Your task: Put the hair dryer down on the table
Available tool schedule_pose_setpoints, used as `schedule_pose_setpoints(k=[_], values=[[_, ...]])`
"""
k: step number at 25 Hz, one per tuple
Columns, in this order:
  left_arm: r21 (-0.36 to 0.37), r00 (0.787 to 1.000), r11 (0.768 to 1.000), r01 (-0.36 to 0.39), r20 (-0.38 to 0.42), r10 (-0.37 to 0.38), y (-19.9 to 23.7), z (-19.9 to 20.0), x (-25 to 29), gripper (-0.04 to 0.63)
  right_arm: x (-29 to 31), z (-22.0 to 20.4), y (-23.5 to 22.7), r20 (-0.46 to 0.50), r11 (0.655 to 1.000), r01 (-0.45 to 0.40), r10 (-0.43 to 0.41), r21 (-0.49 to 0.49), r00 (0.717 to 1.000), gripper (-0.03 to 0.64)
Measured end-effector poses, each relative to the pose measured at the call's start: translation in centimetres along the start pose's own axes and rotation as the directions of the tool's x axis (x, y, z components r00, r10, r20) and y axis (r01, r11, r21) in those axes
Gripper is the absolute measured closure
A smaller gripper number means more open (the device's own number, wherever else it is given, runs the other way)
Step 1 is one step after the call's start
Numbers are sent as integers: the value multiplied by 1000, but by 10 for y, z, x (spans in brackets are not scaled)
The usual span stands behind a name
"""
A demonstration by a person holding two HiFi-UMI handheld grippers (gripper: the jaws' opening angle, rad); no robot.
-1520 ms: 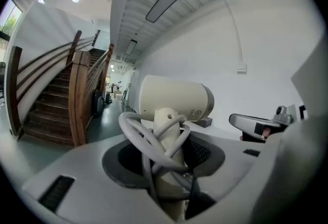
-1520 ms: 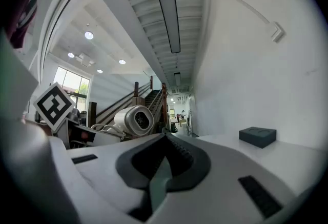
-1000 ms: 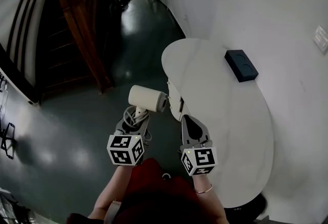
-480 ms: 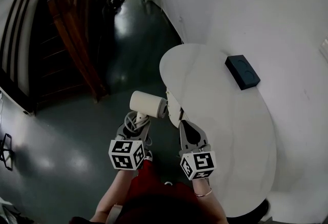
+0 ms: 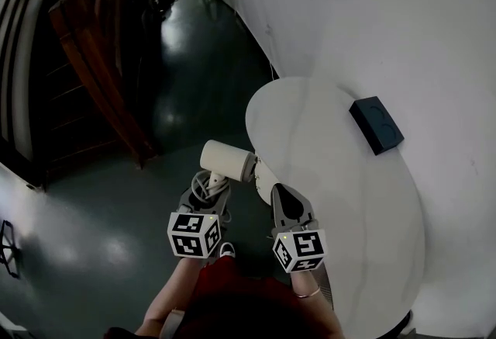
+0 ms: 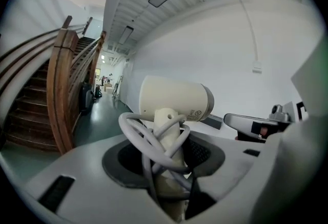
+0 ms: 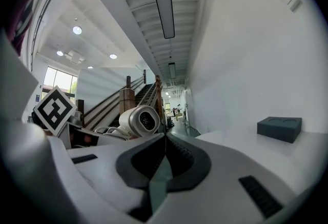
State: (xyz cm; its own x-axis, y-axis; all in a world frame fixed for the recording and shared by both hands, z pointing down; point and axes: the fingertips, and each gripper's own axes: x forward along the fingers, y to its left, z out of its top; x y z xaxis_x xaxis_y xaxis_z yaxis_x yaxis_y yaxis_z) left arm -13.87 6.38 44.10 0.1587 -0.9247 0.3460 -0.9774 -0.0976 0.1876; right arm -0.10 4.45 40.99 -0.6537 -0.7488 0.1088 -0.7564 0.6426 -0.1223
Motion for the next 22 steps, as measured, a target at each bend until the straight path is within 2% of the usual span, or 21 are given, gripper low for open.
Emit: schedule_pose_setpoints(k=[10,22], values=[[43,996,996,84,-28,-83,46,26,58,391,70,4,-8,-15,995,104,-104,1,994,601],[72,981,983,171,-105,-163,52,21,111,391,91,-4,-39,-45,975,220,-220,2,974,601]])
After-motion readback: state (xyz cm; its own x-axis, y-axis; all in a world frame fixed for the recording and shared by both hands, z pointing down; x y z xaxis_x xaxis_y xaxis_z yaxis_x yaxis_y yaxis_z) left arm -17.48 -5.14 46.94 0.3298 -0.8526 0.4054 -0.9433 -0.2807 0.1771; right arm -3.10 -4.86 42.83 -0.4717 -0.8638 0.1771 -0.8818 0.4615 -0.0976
